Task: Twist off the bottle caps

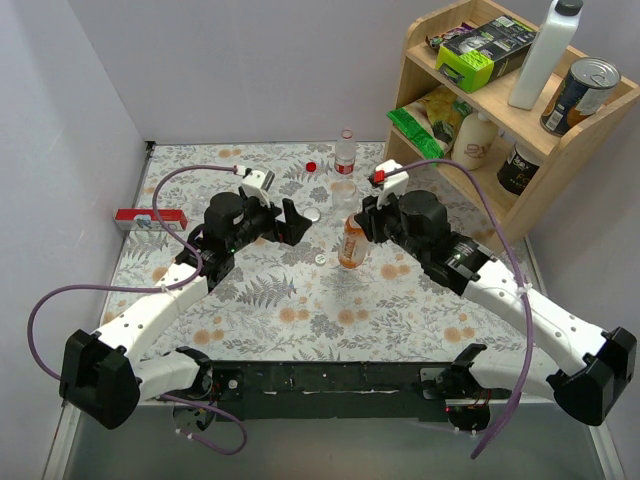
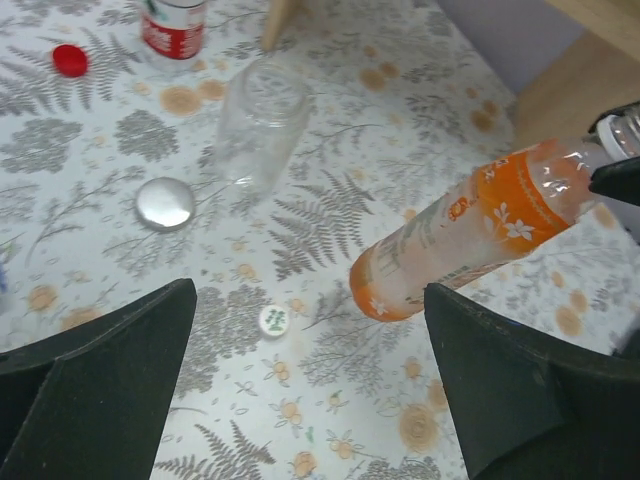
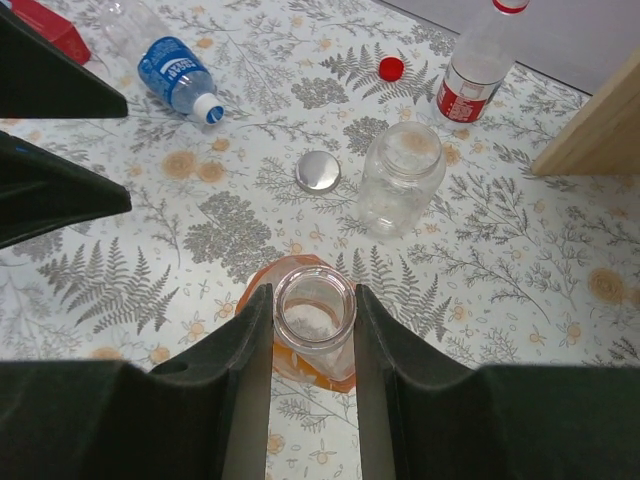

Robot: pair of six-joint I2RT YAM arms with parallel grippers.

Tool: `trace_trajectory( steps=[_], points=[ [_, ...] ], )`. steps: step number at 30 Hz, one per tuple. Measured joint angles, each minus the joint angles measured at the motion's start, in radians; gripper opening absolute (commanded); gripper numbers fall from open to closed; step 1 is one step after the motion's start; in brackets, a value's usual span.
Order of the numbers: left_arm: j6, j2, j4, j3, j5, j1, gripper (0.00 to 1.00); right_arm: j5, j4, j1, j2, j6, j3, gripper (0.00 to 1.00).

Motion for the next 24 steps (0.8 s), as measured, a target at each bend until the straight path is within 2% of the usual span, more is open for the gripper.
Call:
trace_trajectory(
  steps=[4, 8, 16, 24],
  points=[
    [0.031, 0.000, -0.037, 0.003, -0.124, 0.000, 0.98, 0.071, 0.068, 0.034, 0.056, -0.035, -0.026, 0.01],
    [0.058, 0.000, -0.055, 0.004, -0.187, 0.000, 0.98, 0.121, 0.135, 0.051, 0.102, -0.064, -0.044, 0.01],
    [0.082, 0.000, -0.069, 0.005, -0.209, 0.000, 0.98, 0.168, 0.228, 0.055, 0.178, -0.086, -0.069, 0.01],
    [0.093, 0.000, -0.075, 0.006, -0.212, -0.003, 0.98, 0.172, 0.237, 0.055, 0.219, -0.067, -0.076, 0.01]
  ],
)
